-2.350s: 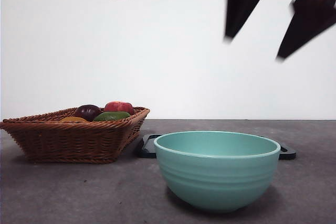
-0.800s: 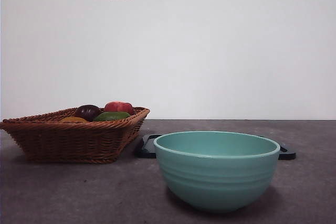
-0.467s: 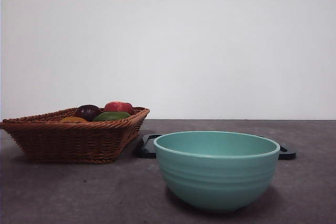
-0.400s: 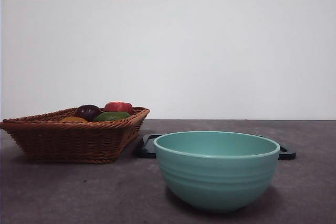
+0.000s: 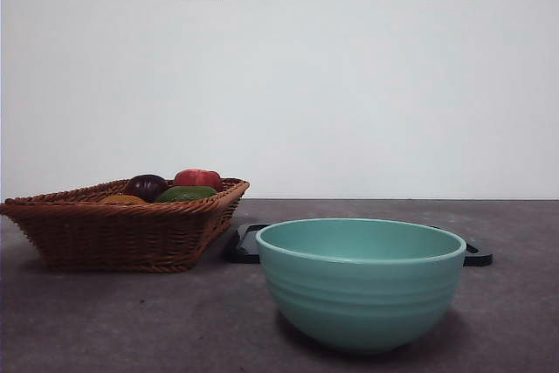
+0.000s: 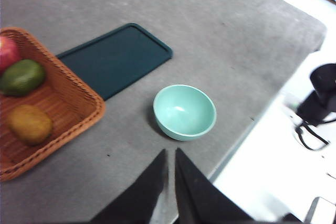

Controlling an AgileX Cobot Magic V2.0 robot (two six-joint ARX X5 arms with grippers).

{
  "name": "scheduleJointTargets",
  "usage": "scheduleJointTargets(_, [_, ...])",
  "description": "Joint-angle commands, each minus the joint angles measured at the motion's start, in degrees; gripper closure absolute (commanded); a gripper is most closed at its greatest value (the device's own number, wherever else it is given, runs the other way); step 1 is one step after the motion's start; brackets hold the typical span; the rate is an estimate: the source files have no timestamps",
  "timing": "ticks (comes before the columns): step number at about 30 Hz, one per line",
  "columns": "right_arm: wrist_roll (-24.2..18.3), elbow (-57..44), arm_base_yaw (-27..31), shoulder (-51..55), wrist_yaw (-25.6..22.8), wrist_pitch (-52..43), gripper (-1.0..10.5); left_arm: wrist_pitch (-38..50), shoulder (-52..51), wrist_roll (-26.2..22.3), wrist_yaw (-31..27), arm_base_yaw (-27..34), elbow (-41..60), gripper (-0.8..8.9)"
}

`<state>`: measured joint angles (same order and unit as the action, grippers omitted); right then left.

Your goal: Pick up the wifruite, put it on the bowl, pick up the plate, put it on desk

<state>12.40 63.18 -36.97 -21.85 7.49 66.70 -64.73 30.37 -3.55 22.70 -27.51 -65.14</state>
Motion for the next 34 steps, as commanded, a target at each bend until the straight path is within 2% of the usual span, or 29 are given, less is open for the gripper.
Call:
scheduleJointTargets(1, [0.0, 0.6, -0.4, 0.0, 0.0, -0.6, 9.3, 0.0, -1.0, -0.3, 0.3, 2.1, -0.6, 7.95])
scheduleJointTargets(4, [0.0, 0.6, -0.4, 0.0, 0.0, -0.6, 9.3, -0.1, -1.5, -1.8, -0.7, 6.4, -0.5, 7.94])
scheduleJointTargets(8, [0.0, 0.6, -0.4, 0.0, 0.0, -0.6, 9.3, 3.4, -2.8, -0.9, -3.9, 12.8, 3.6, 7.95])
scheduleJointTargets(15, [0.0, 0.6, -0.4, 0.0, 0.0, -0.6, 9.3, 26.9, -10.3, -0.6, -6.1, 21.5, 26.1, 7.95])
scheduleJointTargets(20, [0.0, 0.6, -0.4, 0.0, 0.0, -0.6, 9.3, 43.7, -16.7, 2.4, -7.0, 23.4, 43.3, 7.95])
scheduleJointTargets(22, [0.0, 0.6, -0.4, 0.0, 0.0, -0.6, 9.3, 47.7, -18.9, 3.6, -9.4, 23.4, 48.4, 7.95])
scheduleJointTargets(25, [0.0, 0.6, -0.4, 0.0, 0.0, -0.6, 9.3, 50.8, -22.1, 7.1, -14.5, 23.4, 54.7, 7.95])
scheduleJointTargets(30, [0.0, 0.6, -0.4, 0.0, 0.0, -0.6, 9.3, 51.0, -25.5, 11.9, -27.5, 23.6, 59.4, 7.95])
scheduleJointTargets(34, [0.0, 0.6, -0.4, 0.0, 0.0, -0.6, 9.3, 51.0, -27.5, 11.7, -28.7, 24.5, 61.0, 7.95])
